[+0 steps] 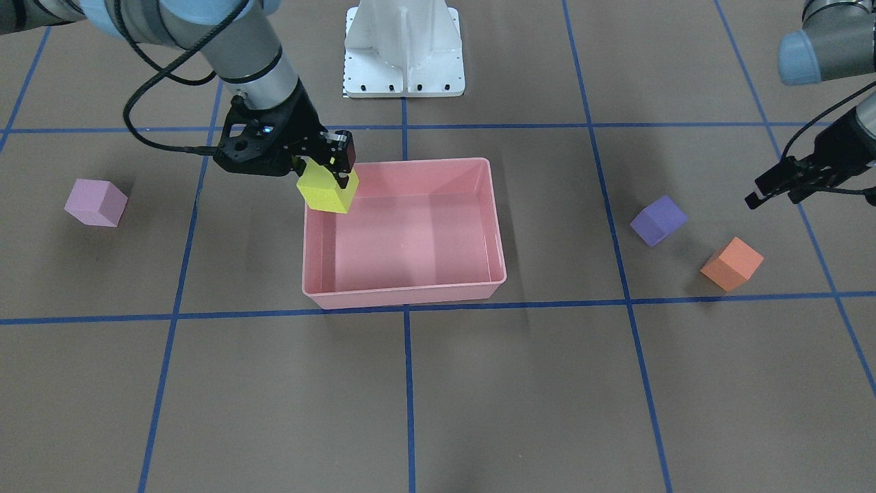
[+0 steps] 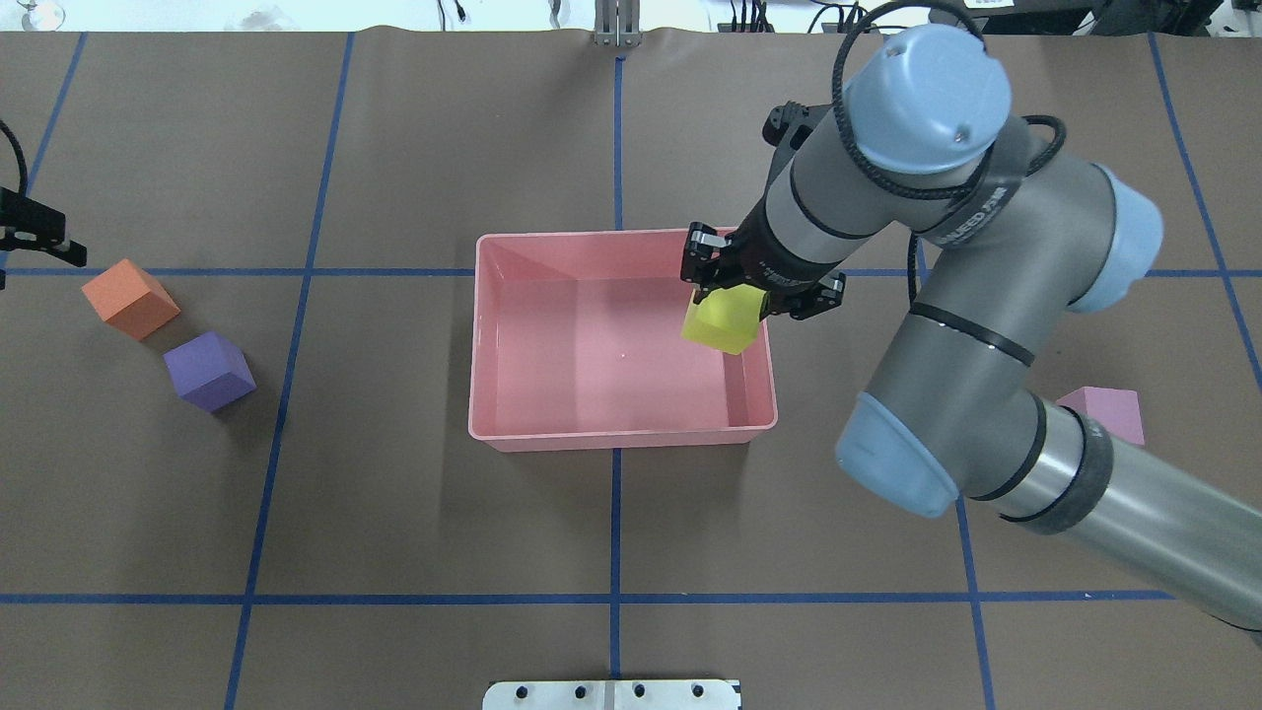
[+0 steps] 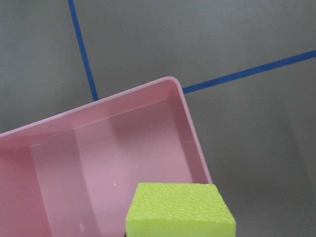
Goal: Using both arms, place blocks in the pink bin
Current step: 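Carry yellow cube over bin with right gripper while left reaches purple cube, then release yellow cube into bin while left gripper grasps purple cube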
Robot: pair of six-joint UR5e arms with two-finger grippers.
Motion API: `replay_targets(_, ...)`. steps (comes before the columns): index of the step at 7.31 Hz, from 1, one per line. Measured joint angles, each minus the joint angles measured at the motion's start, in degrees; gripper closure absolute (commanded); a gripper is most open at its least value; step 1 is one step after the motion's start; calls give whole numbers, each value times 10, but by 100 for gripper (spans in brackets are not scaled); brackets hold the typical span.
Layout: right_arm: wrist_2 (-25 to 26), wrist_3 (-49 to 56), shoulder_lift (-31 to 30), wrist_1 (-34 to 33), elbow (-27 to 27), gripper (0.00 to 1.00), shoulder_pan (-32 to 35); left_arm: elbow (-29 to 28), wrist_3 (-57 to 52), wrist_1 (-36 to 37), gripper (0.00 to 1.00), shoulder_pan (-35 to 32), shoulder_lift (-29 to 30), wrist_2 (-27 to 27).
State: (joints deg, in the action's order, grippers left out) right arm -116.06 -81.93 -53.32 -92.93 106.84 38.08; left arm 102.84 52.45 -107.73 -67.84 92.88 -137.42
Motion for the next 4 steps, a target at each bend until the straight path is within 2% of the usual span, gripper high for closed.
replay_targets(2, 16, -6, 20, 2, -34, 100, -23, -1, 116, 0, 0, 57, 16, 31)
replay_targets(3, 17, -6, 24, 9, -48, 55, -29, -9, 157, 1, 0, 83, 26, 45)
replay_targets(4, 18, -7, 25, 22, -64, 2, -34, -18, 184, 2, 0, 102, 32, 53)
